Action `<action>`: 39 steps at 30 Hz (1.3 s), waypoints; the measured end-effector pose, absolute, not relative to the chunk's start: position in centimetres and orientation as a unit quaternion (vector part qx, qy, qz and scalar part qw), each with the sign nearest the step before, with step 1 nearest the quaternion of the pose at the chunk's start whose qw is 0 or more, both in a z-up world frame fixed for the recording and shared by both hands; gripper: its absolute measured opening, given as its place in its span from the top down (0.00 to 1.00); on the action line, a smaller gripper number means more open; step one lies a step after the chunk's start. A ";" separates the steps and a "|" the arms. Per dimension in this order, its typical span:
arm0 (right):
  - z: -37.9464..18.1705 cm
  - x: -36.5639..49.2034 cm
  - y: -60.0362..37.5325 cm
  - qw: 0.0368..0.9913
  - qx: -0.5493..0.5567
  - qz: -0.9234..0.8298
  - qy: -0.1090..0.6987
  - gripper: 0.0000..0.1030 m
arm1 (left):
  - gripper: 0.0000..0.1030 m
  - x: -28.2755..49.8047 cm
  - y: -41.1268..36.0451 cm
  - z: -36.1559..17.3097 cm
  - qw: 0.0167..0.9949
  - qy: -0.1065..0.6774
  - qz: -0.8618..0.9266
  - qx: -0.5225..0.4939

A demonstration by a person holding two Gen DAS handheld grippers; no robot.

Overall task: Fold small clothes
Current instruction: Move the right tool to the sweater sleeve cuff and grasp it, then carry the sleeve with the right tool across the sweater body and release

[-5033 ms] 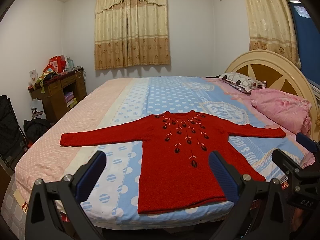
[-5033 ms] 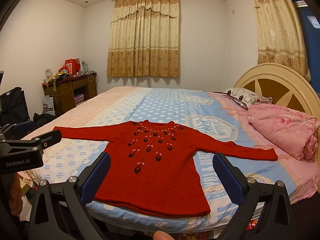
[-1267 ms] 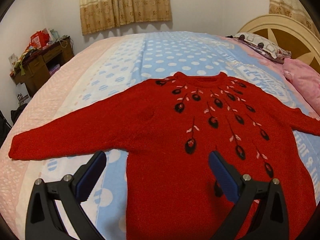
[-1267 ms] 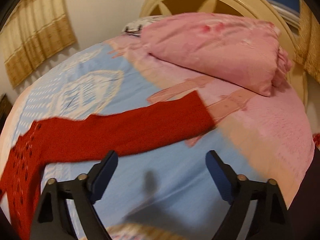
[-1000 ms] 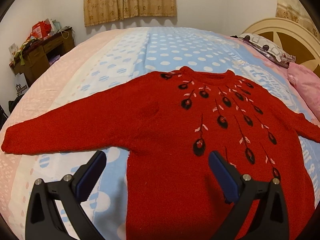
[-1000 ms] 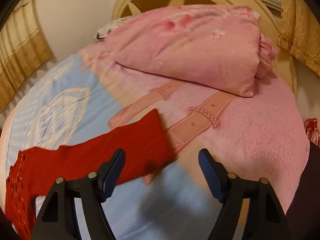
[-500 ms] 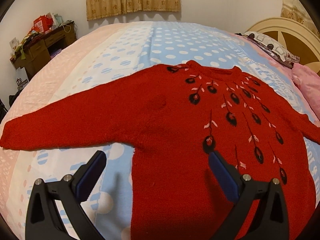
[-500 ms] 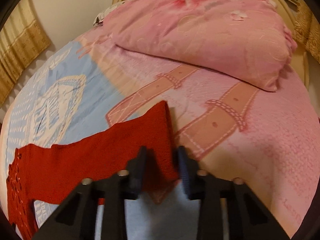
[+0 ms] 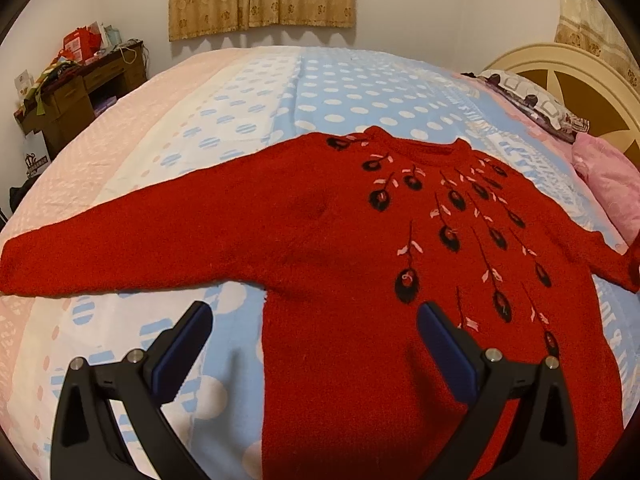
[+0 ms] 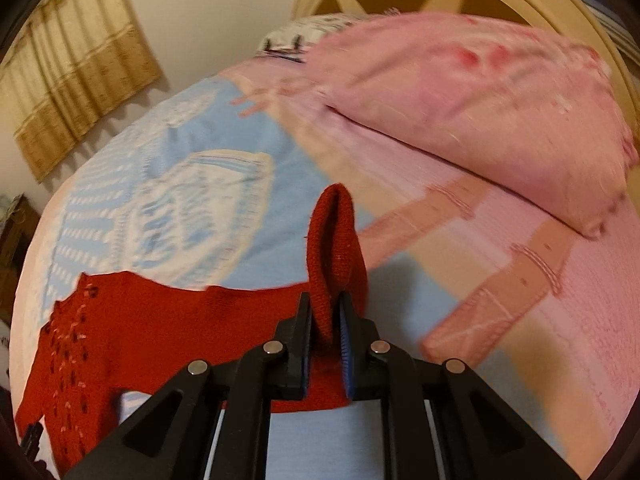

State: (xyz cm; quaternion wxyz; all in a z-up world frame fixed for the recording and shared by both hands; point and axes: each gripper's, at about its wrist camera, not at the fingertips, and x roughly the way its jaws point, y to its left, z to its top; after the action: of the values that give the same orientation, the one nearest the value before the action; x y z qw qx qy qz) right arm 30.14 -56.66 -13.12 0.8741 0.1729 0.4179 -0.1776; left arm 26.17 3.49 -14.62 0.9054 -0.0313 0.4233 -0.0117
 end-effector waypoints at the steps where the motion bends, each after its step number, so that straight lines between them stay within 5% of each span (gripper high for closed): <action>1: -12.7 30.4 -56.0 0.877 0.169 -0.172 0.416 0.89 | 0.00 26.1 3.5 -14.6 0.905 0.423 -0.013 -0.033; 26: -4.5 39.1 -31.3 0.922 0.060 0.027 0.382 0.90 | 0.00 24.2 6.5 -13.9 0.913 0.402 -0.020 -0.060; 39: -8.6 40.9 -14.9 0.901 -0.026 0.151 0.406 0.90 | 0.00 23.3 9.0 -12.5 0.919 0.392 -0.007 -0.048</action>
State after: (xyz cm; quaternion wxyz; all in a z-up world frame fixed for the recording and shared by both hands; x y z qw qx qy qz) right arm 40.94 -14.86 -8.65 0.9009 -0.0262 0.4059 0.1515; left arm 23.29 8.99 -12.50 0.9186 -0.0479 0.3922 -0.0066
